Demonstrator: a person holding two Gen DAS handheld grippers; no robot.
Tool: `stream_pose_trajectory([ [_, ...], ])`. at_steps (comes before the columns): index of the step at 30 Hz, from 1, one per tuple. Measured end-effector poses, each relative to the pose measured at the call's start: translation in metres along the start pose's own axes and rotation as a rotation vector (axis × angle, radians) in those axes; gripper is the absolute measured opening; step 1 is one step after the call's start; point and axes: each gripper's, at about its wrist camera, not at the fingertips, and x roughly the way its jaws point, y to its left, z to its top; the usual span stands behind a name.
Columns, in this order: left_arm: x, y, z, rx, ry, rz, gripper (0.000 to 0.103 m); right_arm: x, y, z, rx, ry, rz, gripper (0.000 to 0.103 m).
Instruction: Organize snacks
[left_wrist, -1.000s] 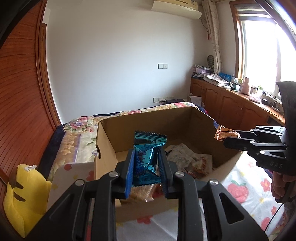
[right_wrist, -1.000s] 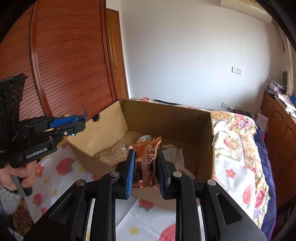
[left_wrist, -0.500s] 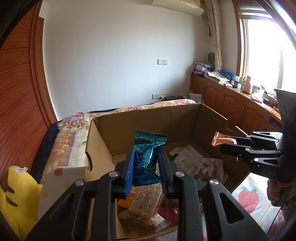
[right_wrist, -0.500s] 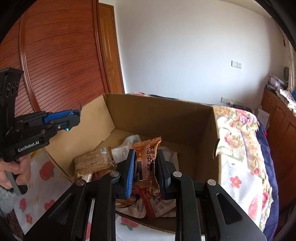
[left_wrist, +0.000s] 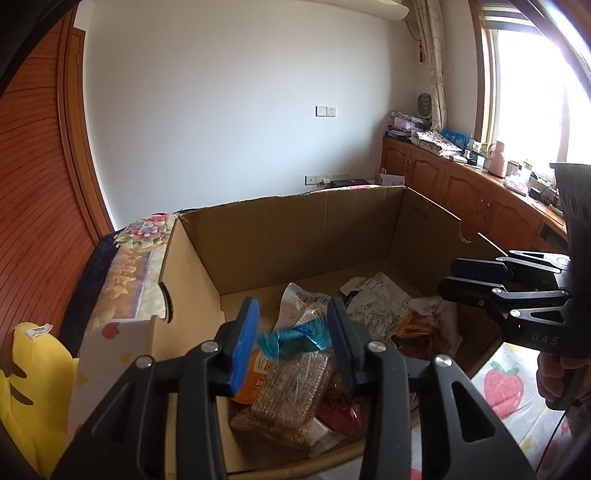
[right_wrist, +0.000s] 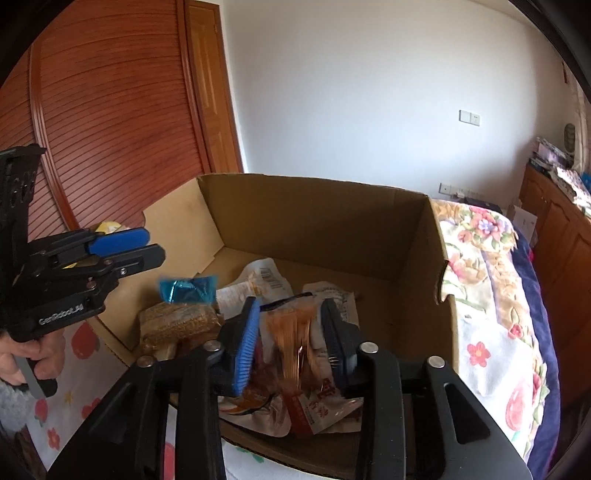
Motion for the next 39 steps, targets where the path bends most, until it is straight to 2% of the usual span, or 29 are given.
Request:
stream_pose_trajectory([
  [5,-0.02,-0.006,-0.003,0.0,-0.004,0.012,0.038,-0.013,0.005,-0.002,-0.002,-0.001,-0.009,0.034],
  [13,-0.066,-0.017,-0.023,-0.011,-0.002,0.041,0.039,-0.062,0.02,-0.014,0.01,-0.021,-0.032,0.034],
  [28,-0.166,-0.051,-0.088,-0.014,-0.015,0.051,0.039,-0.159,0.069,-0.081,0.035,-0.049,-0.069,0.035],
  [39,-0.21,-0.07,-0.132,-0.022,-0.022,0.06,0.039,-0.21,0.094,-0.119,0.071,-0.081,-0.082,0.037],
])
